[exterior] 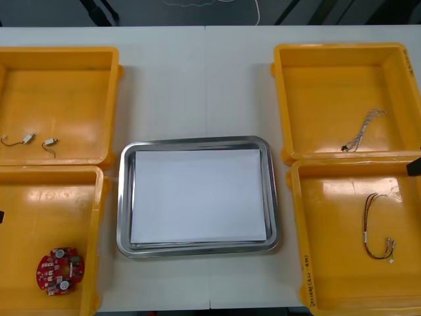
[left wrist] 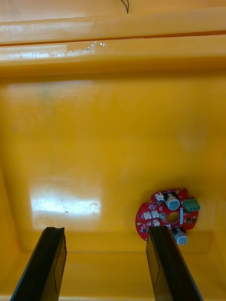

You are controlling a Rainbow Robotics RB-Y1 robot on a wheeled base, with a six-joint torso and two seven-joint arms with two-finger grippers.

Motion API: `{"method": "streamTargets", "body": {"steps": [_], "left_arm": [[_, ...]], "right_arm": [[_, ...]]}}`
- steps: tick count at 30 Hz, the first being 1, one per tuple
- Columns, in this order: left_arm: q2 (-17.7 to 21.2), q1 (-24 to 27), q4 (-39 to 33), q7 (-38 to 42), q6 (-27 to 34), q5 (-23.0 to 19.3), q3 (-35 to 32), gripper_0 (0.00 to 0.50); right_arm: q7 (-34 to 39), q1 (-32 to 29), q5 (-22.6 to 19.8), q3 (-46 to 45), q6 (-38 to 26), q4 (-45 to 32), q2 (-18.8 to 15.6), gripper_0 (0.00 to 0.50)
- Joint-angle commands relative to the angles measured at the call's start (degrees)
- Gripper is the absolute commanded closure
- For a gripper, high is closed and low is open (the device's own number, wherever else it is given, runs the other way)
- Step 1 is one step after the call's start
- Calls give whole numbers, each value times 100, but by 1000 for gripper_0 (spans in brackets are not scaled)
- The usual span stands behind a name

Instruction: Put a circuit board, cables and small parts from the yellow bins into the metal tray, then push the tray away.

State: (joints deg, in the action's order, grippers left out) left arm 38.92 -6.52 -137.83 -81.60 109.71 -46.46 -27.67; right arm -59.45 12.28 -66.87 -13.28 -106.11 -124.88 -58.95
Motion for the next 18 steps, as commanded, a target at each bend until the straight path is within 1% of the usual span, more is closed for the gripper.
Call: {"method": "streamTargets", "body": {"steps": [1, 18], "left_arm": [[-34, 133, -157, -287, 29, 58, 51, 0], [-34, 133, -157, -287, 29, 58, 51, 0]], "right_arm": [[-5, 38, -2, 27, 46, -28, -275, 0], [-5, 38, -2, 27, 46, -28, -275, 0]]}}
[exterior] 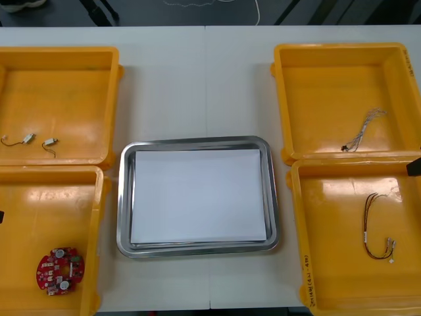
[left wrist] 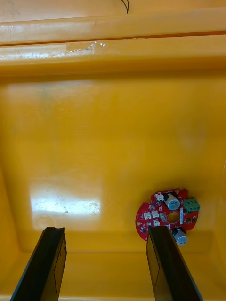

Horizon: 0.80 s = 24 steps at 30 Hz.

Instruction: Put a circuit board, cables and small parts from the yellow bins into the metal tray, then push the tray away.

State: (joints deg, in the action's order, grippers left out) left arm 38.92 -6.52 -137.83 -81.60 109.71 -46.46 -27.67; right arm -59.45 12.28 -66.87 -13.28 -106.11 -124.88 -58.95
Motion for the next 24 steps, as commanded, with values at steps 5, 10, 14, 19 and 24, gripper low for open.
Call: {"method": "streamTargets", "body": {"steps": [5, 10, 14, 19, 24], "left_arm": [[-34, 133, -156, -287, 29, 58, 51, 0], [-34, 133, -156, -287, 29, 58, 51, 0], [-34, 133, -156, -287, 29, 58, 51, 0], [-34, 133, -156, -287, 29, 58, 51, 0], [-34, 133, -156, -287, 29, 58, 51, 0]], "right_arm": [[-5, 38, -2, 27, 46, -28, -275, 0], [-5, 38, -2, 27, 46, -28, -275, 0], [-5, 38, -2, 27, 46, -28, -275, 0], [-5, 38, -2, 27, 46, -28, -275, 0], [-5, 38, -2, 27, 46, -28, -275, 0]]}}
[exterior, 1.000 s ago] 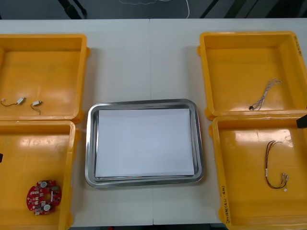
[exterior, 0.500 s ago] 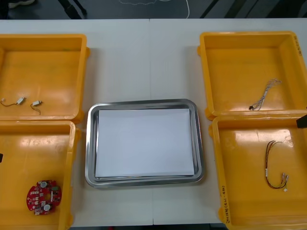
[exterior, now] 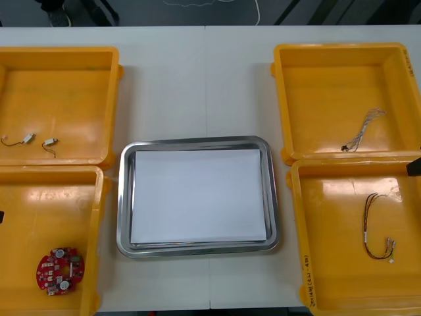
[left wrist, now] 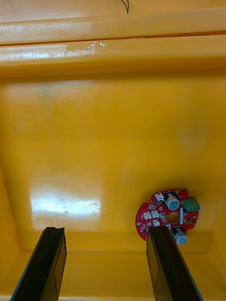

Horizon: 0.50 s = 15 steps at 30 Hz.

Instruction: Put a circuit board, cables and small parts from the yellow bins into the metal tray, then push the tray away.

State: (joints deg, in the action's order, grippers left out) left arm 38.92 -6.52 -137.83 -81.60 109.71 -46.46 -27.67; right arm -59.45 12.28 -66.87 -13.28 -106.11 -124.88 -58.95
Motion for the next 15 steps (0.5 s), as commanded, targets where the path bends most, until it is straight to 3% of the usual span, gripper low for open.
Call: {"method": "streamTargets", "body": {"steps": [1, 15], "left_arm": [[-34, 133, -156, -286, 29, 58, 51, 0], [-34, 133, -156, -286, 29, 58, 51, 0]], "right_arm": [[-5, 38, -2, 27, 46, -28, -275, 0], [-5, 38, -2, 27, 46, -28, -275, 0]]}}
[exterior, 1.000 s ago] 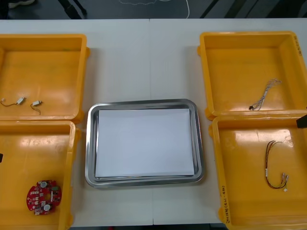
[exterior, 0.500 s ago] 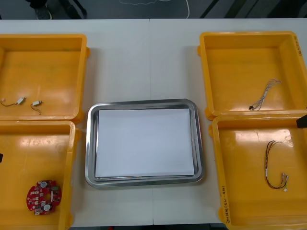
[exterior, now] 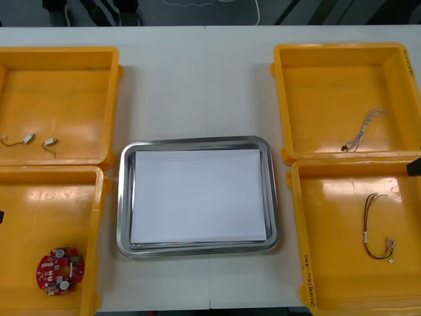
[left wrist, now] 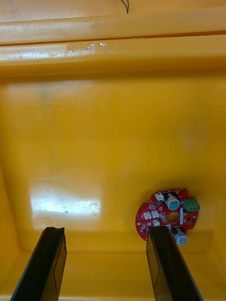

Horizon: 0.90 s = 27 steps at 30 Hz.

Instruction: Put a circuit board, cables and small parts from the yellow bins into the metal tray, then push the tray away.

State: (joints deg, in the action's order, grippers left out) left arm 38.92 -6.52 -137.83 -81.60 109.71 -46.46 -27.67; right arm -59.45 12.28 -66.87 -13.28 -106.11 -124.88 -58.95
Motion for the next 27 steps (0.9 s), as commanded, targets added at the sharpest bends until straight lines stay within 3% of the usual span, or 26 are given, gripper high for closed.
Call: {"method": "streamTargets", "body": {"steps": [1, 27], "left_arm": [[-34, 133, -156, -286, 29, 58, 51, 0], [-34, 133, -156, -286, 29, 58, 51, 0]], "right_arm": [[-5, 38, -2, 27, 46, -28, -275, 0], [-5, 38, -2, 27, 46, -28, -275, 0]]}}
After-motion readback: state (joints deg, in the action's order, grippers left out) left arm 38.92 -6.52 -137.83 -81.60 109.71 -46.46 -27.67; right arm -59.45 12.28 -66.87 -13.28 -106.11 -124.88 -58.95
